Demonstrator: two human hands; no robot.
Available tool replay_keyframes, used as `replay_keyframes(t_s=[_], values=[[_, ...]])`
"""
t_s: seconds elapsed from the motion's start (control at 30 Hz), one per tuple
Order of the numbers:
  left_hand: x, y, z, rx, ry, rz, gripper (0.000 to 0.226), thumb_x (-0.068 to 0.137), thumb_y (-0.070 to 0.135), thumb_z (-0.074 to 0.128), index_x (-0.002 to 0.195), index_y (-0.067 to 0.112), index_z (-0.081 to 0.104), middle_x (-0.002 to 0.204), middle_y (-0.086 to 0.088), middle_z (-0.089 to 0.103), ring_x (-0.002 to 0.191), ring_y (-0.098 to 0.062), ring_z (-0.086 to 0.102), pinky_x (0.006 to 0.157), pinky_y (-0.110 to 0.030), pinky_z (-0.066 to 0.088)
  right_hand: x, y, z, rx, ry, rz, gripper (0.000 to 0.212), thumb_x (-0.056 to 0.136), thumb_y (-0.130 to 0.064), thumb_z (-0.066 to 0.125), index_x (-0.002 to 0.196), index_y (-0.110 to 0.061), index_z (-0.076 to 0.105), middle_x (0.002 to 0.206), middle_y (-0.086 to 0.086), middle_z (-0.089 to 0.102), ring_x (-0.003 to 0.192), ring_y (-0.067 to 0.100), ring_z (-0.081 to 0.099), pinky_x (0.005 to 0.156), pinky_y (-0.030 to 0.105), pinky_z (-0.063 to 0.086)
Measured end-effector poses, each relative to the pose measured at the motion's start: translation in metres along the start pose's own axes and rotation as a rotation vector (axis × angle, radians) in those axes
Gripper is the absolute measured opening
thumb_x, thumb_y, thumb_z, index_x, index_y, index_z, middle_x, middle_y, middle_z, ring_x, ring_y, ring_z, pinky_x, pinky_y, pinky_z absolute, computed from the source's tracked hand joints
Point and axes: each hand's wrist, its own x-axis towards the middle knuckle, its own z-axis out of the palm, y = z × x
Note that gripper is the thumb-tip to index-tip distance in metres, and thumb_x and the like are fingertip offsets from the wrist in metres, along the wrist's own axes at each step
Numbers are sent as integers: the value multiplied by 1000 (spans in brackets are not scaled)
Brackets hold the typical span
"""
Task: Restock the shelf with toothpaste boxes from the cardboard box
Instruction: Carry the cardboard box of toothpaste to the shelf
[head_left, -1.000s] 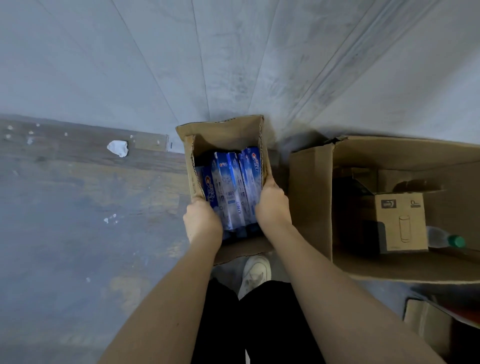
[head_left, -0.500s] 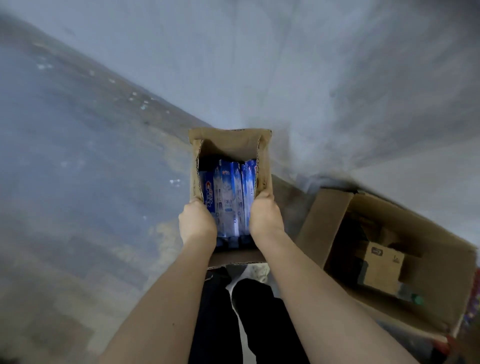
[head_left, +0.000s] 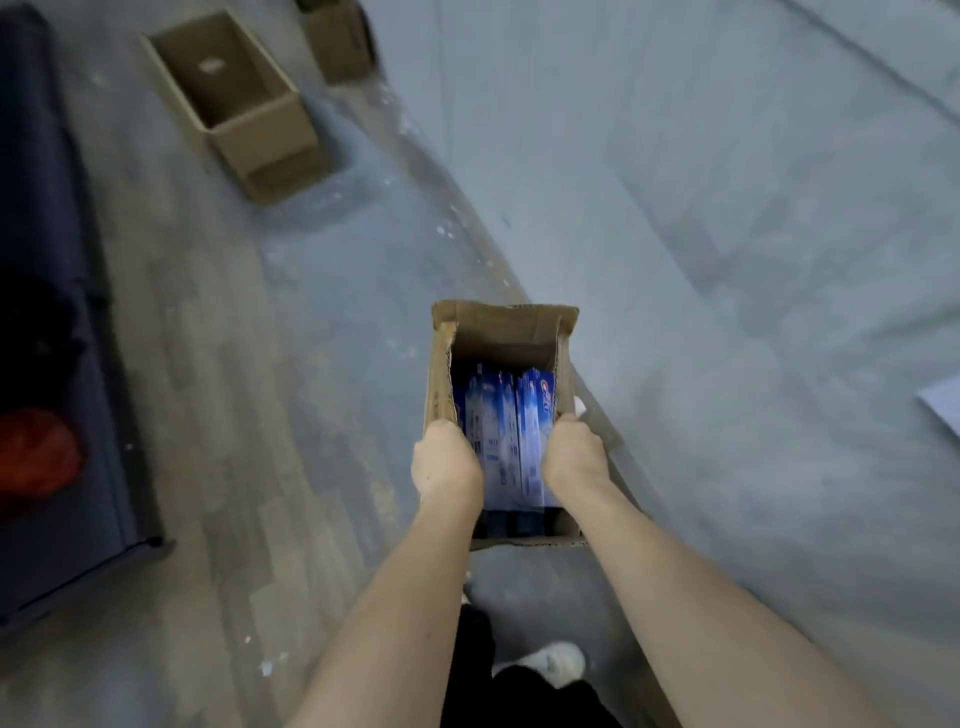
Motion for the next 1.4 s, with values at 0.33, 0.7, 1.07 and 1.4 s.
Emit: replay_keyframes(t_s=[0.33,0.7,1.07,1.4], values=[[46,-70,-107,-104,110,-92,30,91,-10,39,111,-1,58,115,-15,61,108,-30,59,83,-33,49,-2,-140,-22,-209,-1,-208,31,90,2,47,121,-1,49,122,17,59,113,32,57,89,34,47],[145,-87,-170,-135,165,-226,29,92,-8,39,113,0,56,116,-15,61,110,-30,59,86,-34,48,65,-259,-21,-248,-56,-344,29,91,4,45,120,0,50,121,16,58,112,31,56,85,32,47],[277,-48,-204,-175,121,-438,33,91,-11,38,119,2,49,117,-12,62,108,-27,60,82,-31,48,196,-363,-30,-398,-139,-494,30,90,7,42,118,0,46,118,16,60,112,32,56,87,35,46],[360,-37,-241,-255,114,-552,33,93,-8,36,122,2,46,119,-14,62,111,-30,59,86,-34,47,263,-450,-39,-540,-163,-584,31,91,6,41,120,-2,44,116,15,61,108,31,59,84,35,48]])
